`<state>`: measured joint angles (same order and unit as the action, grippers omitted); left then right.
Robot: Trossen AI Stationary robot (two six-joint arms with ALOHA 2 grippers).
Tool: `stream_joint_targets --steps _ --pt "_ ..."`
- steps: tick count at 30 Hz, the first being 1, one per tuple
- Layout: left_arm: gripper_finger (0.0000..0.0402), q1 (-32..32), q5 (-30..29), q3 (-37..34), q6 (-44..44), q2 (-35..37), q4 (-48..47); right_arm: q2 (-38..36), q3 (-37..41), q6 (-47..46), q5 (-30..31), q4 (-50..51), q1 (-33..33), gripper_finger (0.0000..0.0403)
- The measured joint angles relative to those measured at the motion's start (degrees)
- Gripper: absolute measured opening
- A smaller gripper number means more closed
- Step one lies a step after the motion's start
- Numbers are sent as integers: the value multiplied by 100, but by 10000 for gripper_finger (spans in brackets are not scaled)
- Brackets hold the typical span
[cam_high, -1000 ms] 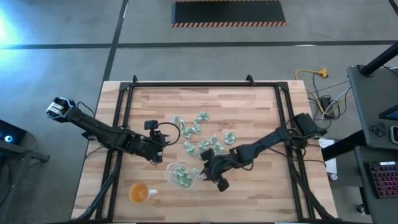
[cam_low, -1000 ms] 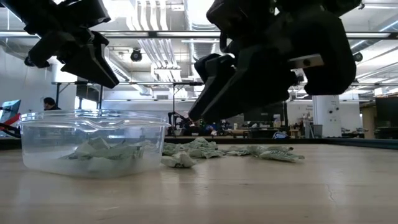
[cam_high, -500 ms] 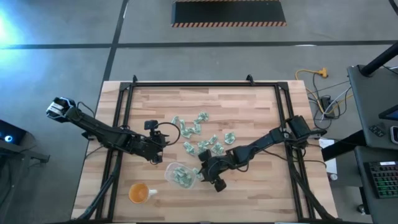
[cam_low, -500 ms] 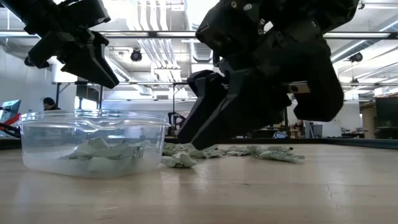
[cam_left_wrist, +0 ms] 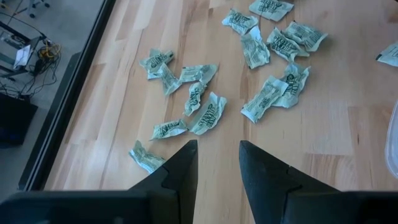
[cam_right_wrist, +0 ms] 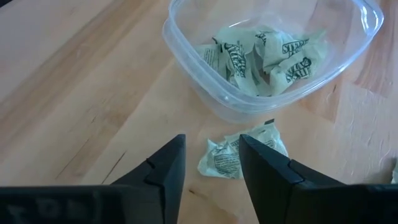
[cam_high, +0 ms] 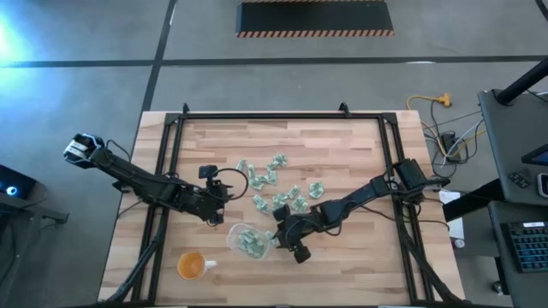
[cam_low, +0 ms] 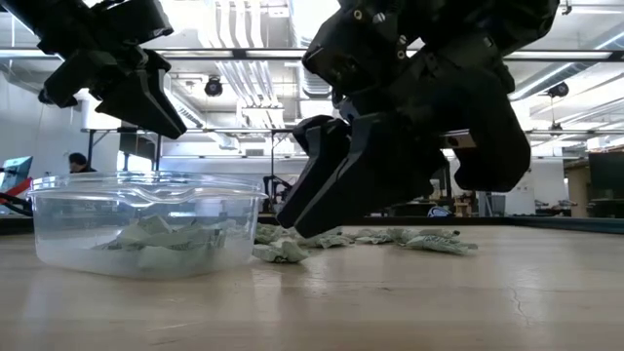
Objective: Pick and place Stevia / Truvia into bins
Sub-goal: Put the stevia packet into the transparent container
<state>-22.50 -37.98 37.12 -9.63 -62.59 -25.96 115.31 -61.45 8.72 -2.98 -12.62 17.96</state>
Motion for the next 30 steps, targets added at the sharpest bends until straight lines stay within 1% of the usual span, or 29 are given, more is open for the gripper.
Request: stream_joint_targets --steps 6,11,17,23,30 --pt "101 0 2 0 -2 1 0 52 1 -84 0 -61 0 148" --pt "101 0 2 0 -2 -2 -1 418 -77 -71 -17 -325 -2 153" --pt "101 0 4 0 -4 -2 -6 436 -304 -138 -20 110 -70 147" --pt "101 0 7 -2 -4 0 -18 420 -304 -126 -11 200 -75 120" --pt "101 -2 7 -2 -4 -1 -17 405 -301 7 3 310 -96 57"
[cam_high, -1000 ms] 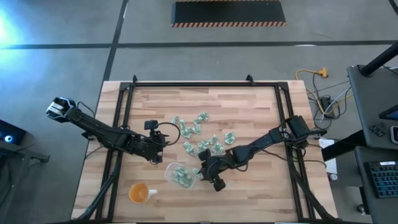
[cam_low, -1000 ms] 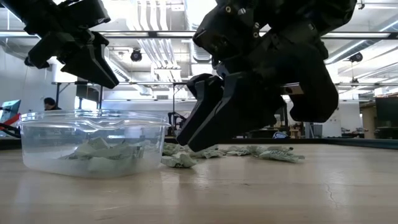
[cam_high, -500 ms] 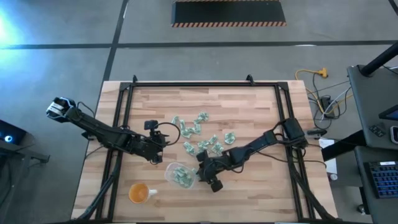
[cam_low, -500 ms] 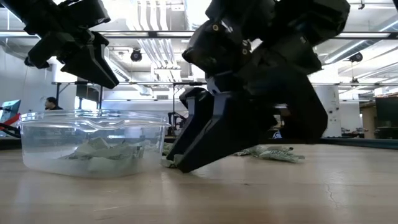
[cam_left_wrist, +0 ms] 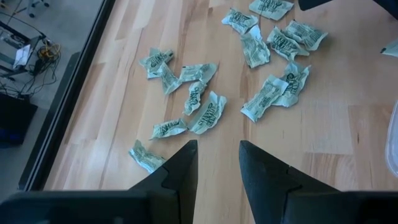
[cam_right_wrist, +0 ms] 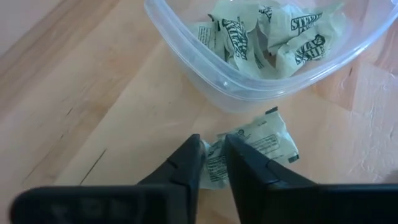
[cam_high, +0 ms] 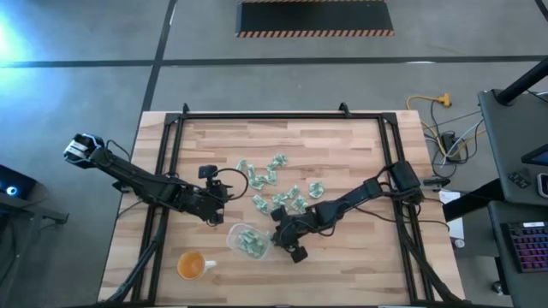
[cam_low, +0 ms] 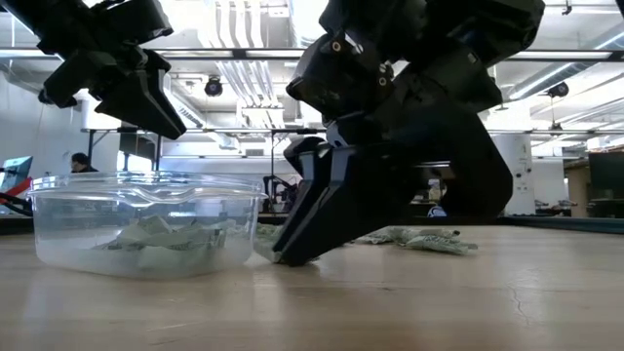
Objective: Pick and place Stevia / Truvia into bins
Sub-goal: Put the stevia packet into the transparent container
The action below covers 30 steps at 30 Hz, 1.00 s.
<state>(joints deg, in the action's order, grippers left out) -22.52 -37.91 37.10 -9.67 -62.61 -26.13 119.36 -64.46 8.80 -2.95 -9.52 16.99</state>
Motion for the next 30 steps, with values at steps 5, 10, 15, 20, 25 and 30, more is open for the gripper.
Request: stream_joint_targets --steps 5,10,15,20,25,30 --pt "101 2 0 0 -1 1 0 -44 -1 78 19 111 -3 15" --pt "101 2 2 0 -2 2 -2 -207 13 67 98 432 -3 10" --pt "101 1 4 -2 -2 0 -10 -372 19 64 489 798 -2 9" --pt "101 0 4 -2 -2 2 -7 -528 23 -81 1311 1097 0 9" --pt "101 1 2 -2 -1 2 -1 -742 40 -188 2396 1112 54 9" --pt "101 2 2 -2 0 1 -11 -842 18 31 3345 965 243 9"
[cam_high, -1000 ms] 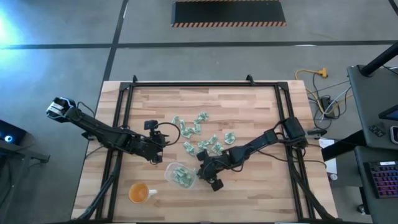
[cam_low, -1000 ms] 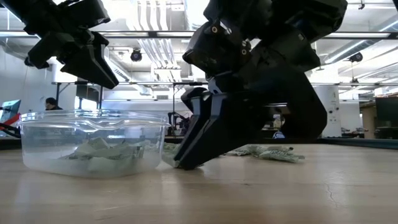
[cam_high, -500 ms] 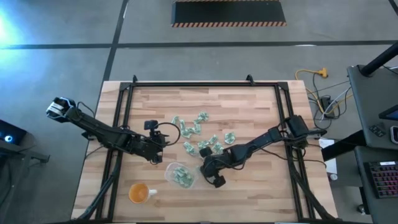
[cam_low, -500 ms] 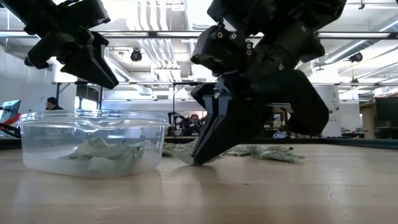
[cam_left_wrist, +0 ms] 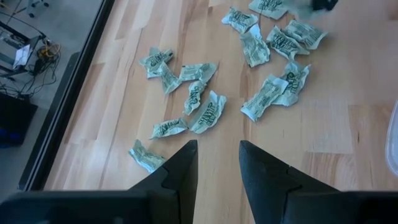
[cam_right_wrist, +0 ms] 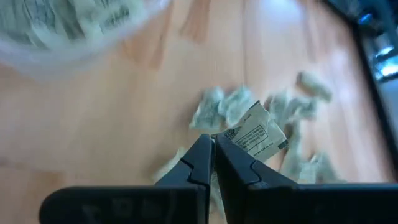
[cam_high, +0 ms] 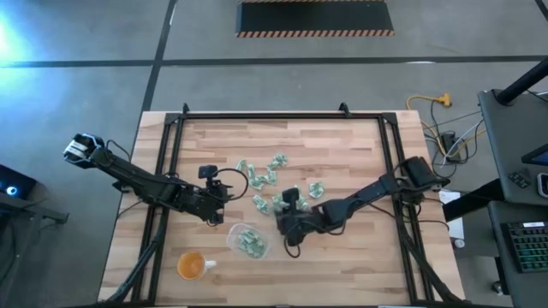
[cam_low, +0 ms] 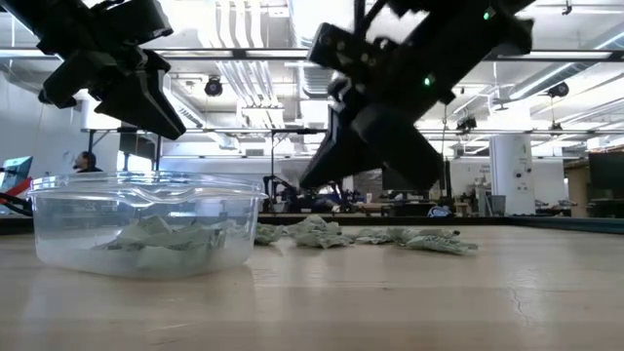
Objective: Pick and place Stevia / Truvia into bins
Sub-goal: Put the stevia packet into the transparent container
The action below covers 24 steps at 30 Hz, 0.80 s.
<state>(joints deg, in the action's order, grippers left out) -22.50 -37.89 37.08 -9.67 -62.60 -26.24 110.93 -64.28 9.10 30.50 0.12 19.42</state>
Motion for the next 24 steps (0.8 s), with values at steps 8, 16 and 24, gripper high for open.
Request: stream_joint_targets --steps 8,16,24 --pt "101 -2 0 0 0 -1 13 -28 1 734 -132 -794 296 9" --pt "101 -2 0 0 2 1 22 -27 22 1337 -2310 -1853 411 9" --pt "101 -1 -2 0 2 0 26 53 24 1445 -2754 -2178 309 9"
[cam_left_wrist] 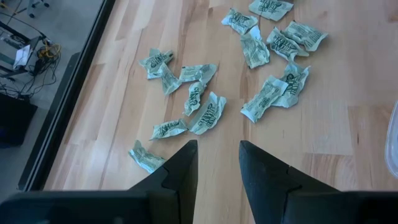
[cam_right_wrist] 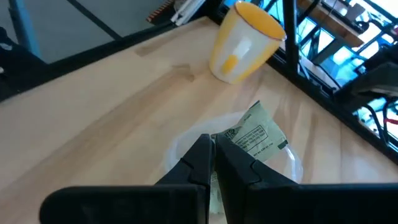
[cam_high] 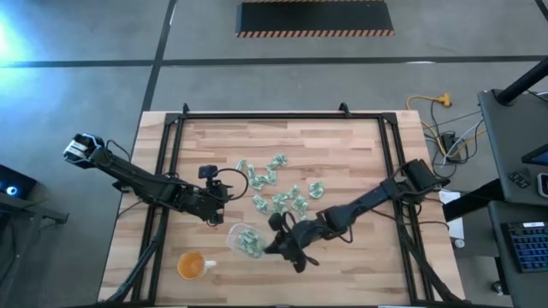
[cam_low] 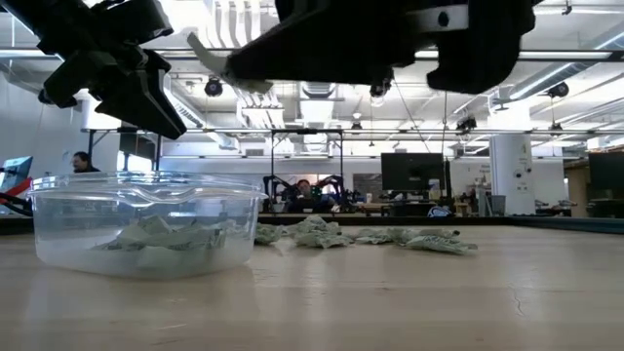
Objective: Pick and place Stevia / Truvia into bins
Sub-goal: Put the stevia packet into the transparent container
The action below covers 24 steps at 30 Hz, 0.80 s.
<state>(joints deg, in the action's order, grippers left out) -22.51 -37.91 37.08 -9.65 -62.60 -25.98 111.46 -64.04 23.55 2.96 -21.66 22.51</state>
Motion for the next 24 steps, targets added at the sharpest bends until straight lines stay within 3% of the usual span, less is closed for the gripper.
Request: stream_joint_targets --steps 24 --pt "101 1 -6 0 2 -1 0 505 -220 -240 -193 -471 -435 9"
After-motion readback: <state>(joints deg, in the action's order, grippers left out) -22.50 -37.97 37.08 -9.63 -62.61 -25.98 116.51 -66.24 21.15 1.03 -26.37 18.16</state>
